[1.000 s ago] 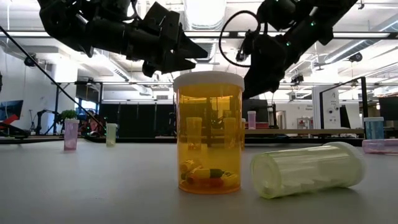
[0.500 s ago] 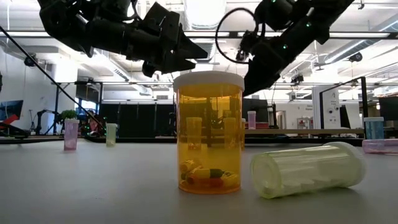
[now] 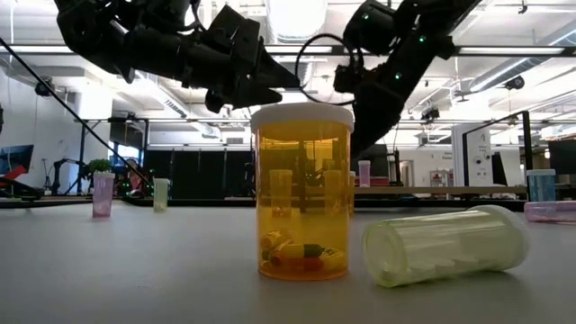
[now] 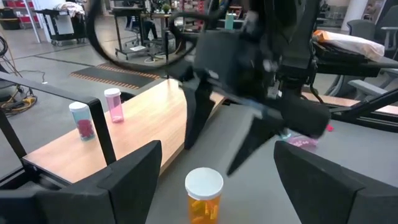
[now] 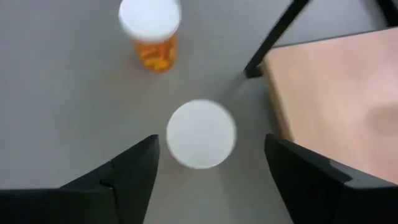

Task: Pick and place medicine bottles onto shelf by color
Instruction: Put the top right orange pill bottle on the shelf

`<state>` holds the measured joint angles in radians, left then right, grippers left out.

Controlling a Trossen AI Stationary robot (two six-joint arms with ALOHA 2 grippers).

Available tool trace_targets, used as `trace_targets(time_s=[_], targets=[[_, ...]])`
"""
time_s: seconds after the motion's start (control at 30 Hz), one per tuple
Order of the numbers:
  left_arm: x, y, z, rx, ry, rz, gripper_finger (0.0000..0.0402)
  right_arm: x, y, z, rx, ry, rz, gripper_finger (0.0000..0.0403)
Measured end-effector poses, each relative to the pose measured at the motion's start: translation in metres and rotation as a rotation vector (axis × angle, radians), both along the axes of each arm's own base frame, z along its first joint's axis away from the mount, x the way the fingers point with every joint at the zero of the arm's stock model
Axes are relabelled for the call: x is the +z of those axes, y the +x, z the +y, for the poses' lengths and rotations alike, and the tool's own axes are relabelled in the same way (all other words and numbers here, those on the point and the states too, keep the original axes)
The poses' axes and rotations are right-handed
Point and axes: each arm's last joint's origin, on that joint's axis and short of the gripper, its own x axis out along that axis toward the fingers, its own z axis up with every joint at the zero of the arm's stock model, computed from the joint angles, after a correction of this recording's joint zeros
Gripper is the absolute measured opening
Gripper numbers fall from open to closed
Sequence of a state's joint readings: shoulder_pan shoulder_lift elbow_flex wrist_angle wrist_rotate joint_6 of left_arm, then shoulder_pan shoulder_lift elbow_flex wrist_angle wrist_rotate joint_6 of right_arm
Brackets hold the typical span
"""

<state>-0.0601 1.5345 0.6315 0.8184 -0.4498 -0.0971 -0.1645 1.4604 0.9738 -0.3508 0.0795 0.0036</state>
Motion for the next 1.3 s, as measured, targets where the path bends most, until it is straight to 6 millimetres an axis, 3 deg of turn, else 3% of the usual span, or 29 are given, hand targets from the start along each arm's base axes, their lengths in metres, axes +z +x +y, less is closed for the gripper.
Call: trace_targets(time_s=[0.2,0.57,0.9,1.1,1.3], targets=[[-0.003,0.000,0.000,0.000,0.002,0.035,0.0295,-0.016,0.005,0.001,0.068,-0.032,0.070,0.0307],[-0.007,-0.001,0.000,0.000,0.004,0.074,0.0295,-0.017,0.011,-0.002,0.057,-0.038,0.027,0.0309],[-0.007,-0.001,0.000,0.001,0.004,0.073,0.0295,-0.047,0.023,-0.005,0.046,-0.057,0.061,0.0308],[-0.007,-0.001,0.000,0.001,0.004,0.076,0.0295,-0.051,0.026,-0.005,0.050,-0.059,0.065,0.0292],[-0.007,-0.001,0.000,0.001,0.004,0.077,0.0295,-0.047,0.025,-0.005,0.052,-0.062,0.052,0.0251]])
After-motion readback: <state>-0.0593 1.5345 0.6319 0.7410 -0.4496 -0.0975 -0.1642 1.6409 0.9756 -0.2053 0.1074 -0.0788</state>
